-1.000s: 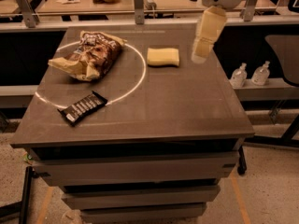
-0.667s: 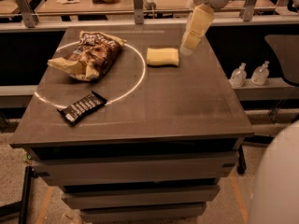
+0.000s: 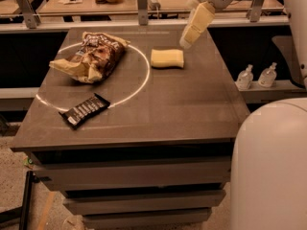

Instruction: Move sponge near brown chip bag

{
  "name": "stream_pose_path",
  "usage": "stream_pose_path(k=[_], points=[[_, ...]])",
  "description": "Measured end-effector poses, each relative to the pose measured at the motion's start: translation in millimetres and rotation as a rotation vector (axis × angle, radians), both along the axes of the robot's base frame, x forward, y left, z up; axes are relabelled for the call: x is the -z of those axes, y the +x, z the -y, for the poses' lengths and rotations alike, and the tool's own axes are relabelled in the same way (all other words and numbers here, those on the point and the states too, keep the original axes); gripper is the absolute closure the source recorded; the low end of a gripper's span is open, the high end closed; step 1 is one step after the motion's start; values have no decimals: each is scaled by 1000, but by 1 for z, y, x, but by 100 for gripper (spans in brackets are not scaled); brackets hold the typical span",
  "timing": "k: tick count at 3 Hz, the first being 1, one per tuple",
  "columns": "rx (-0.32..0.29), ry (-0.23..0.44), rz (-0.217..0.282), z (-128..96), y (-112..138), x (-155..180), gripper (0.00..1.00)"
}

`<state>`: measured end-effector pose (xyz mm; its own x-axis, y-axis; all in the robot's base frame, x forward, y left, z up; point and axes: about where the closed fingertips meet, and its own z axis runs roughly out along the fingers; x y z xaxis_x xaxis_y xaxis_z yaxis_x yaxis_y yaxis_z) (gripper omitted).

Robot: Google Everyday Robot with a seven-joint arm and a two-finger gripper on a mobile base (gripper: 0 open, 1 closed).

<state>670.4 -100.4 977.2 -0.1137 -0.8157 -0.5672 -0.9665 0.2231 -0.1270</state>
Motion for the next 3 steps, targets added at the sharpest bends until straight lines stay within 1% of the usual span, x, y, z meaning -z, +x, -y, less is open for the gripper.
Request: stream_pose_path(k=[1, 2, 3], points=[[7, 13, 15, -4, 7, 1, 0], [28, 45, -3, 0, 14, 24, 0], [54, 39, -14, 15, 21, 51, 0]])
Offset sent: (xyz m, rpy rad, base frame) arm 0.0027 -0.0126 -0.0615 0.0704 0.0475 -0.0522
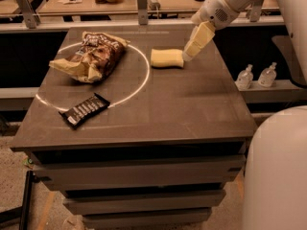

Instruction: Move sponge near brown chip bag

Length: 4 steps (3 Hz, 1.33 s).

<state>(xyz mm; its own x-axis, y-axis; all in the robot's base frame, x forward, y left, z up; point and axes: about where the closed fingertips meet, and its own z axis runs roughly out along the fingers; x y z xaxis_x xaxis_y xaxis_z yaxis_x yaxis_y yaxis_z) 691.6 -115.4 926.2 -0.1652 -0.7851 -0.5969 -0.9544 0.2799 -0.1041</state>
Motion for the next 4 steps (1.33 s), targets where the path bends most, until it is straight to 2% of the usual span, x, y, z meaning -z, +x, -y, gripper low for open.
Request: stream_pose_path(k=[1, 2, 4], points=[[5, -21, 8, 11, 9, 21, 0], [-25, -15, 19, 13, 19, 39, 0], [-90, 2, 7, -5, 34, 73, 0]])
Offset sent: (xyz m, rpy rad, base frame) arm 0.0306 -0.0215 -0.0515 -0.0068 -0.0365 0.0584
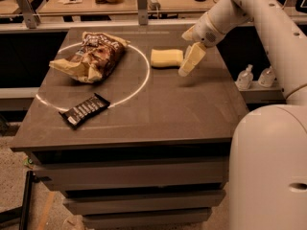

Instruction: Move sponge near brown chip bag

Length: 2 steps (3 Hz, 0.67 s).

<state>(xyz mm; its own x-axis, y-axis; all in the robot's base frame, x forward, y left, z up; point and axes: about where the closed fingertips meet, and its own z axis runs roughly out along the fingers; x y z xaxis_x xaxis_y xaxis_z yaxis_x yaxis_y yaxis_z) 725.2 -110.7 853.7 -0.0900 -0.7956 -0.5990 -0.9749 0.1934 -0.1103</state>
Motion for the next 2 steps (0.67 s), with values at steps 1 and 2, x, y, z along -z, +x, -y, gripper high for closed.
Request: stream_pose_path(k=[1, 2], points=[[-10, 8, -9, -6, 9, 11, 0], [-14, 27, -39, -10, 14, 19, 18]])
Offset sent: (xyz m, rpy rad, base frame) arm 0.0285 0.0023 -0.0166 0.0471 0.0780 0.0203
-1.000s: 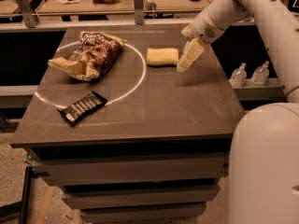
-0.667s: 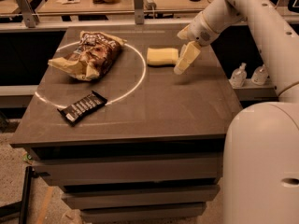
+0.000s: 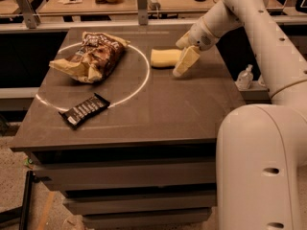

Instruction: Move sponge near brown chip bag

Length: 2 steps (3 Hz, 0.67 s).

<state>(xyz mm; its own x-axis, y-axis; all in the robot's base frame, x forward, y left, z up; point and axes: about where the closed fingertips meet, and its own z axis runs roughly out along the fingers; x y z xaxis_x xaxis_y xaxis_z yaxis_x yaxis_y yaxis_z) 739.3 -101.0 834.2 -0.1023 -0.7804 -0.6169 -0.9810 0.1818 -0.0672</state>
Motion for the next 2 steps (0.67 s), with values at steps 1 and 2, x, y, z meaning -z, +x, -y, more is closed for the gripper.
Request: stream_pose_path(k=[1, 2], points=[[9, 14, -60, -2, 1, 12, 42], [17, 15, -92, -3, 0, 14, 64]])
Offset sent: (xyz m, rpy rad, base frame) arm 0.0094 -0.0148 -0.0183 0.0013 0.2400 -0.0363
